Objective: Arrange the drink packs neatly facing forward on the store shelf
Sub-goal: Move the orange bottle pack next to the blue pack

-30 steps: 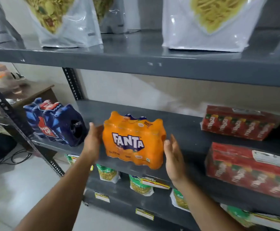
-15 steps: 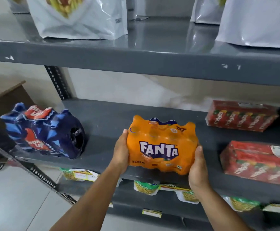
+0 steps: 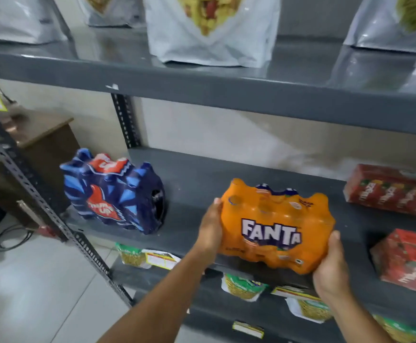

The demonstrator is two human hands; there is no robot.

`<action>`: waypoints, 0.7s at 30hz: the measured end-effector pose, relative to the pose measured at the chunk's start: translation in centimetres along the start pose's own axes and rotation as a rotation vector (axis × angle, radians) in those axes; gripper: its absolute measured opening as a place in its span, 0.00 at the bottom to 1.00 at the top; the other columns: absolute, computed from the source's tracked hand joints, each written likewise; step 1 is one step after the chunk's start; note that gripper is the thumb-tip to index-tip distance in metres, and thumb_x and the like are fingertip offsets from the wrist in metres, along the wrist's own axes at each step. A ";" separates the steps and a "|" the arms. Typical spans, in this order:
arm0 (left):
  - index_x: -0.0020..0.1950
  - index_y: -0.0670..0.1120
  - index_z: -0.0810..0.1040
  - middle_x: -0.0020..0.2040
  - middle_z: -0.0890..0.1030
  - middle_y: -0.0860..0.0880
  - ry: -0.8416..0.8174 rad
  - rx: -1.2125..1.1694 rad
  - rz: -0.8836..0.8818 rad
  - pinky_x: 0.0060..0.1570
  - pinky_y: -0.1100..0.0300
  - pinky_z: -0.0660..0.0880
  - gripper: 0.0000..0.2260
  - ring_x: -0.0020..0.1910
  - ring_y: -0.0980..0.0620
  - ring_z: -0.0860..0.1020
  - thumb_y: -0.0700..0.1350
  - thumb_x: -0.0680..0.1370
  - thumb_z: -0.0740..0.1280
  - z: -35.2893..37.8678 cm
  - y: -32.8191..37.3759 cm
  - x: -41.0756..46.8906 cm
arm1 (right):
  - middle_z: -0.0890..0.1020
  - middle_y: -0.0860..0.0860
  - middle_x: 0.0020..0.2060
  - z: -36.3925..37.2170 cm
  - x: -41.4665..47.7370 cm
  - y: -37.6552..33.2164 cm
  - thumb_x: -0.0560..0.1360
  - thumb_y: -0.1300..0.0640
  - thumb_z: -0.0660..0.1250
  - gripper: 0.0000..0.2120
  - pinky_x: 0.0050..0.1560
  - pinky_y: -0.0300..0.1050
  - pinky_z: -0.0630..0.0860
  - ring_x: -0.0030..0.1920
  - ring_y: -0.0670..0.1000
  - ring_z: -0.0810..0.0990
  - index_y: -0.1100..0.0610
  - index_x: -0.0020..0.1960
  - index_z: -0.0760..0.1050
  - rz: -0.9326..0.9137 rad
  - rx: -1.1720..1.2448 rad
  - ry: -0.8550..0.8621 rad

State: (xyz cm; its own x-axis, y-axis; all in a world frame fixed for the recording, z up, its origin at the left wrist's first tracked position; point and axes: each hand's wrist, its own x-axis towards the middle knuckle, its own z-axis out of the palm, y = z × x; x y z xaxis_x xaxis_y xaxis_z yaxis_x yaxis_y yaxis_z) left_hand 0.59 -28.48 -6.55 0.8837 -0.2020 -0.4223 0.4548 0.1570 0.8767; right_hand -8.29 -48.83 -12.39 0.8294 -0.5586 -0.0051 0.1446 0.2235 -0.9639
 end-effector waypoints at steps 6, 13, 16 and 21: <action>0.71 0.51 0.71 0.73 0.72 0.51 -0.066 0.372 0.798 0.74 0.56 0.64 0.21 0.74 0.53 0.68 0.57 0.82 0.56 -10.4 1.8 -3.7 | 0.75 0.65 0.65 6.1 -2.3 -1.9 0.77 0.50 0.61 0.26 0.66 0.62 0.70 0.63 0.54 0.74 0.64 0.70 0.69 -0.383 -0.252 0.325; 0.73 0.37 0.68 0.74 0.69 0.38 0.521 0.469 0.797 0.75 0.50 0.60 0.26 0.75 0.42 0.66 0.52 0.80 0.58 -26.3 10.9 0.6 | 0.68 0.41 0.71 28.3 -7.4 -0.4 0.73 0.38 0.64 0.27 0.74 0.43 0.61 0.73 0.38 0.64 0.36 0.70 0.61 -0.446 -0.578 -0.349; 0.71 0.49 0.72 0.68 0.77 0.42 0.441 0.502 0.562 0.69 0.48 0.69 0.23 0.67 0.43 0.75 0.57 0.79 0.61 -28.8 12.7 3.5 | 0.63 0.45 0.77 32.8 -6.6 2.9 0.67 0.24 0.59 0.29 0.75 0.56 0.62 0.76 0.46 0.62 0.18 0.65 0.51 -0.196 -0.535 -0.373; 0.71 0.51 0.72 0.66 0.79 0.44 0.412 0.600 0.589 0.57 0.59 0.70 0.19 0.63 0.44 0.77 0.54 0.82 0.59 -30.2 12.2 4.1 | 0.63 0.51 0.78 34.7 -6.9 4.4 0.73 0.32 0.52 0.35 0.74 0.57 0.62 0.77 0.52 0.62 0.41 0.77 0.48 -0.228 -0.571 -0.269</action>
State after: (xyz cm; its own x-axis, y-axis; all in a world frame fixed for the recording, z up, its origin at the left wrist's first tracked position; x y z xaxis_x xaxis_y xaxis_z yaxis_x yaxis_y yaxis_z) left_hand 13.10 1.81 -4.51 0.9753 0.1284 0.1799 -0.1102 -0.4230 0.8994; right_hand 5.31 -16.29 -7.33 0.9280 -0.3071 0.2111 0.0857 -0.3755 -0.9229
